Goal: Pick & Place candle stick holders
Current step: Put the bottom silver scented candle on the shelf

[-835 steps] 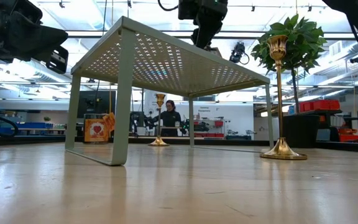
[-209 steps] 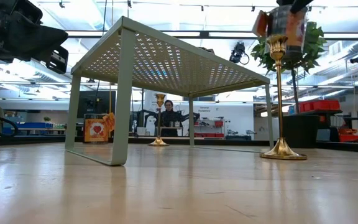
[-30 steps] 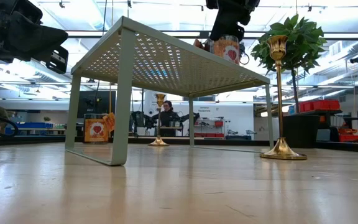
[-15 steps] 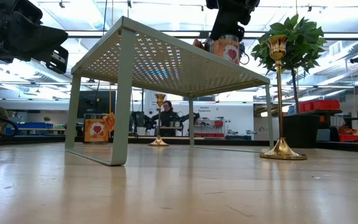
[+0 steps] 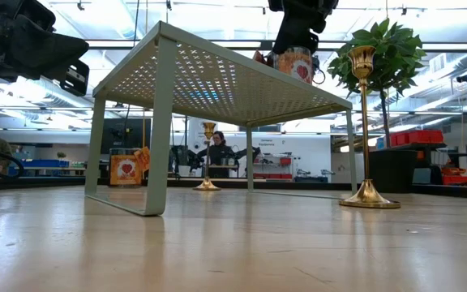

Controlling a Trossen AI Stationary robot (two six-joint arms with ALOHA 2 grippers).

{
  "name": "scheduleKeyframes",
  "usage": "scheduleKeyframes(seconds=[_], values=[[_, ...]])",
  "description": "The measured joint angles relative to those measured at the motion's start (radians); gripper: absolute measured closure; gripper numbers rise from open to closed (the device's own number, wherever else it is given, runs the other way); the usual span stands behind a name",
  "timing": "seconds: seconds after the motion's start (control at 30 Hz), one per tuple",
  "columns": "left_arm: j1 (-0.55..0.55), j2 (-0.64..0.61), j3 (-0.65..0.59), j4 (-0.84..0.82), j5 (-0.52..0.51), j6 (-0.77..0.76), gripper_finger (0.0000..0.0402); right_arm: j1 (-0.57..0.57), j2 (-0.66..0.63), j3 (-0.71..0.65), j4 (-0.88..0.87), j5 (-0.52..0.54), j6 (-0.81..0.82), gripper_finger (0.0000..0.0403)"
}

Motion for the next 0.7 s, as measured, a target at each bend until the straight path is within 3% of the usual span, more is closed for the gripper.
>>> scheduleKeyframes(seconds=[0.7], values=[[0.000, 0.000, 0.000, 0.000, 0.000, 0.000, 0.0376, 0.000, 0.000, 0.000, -0.015, -0.005, -0.014, 0.0003]])
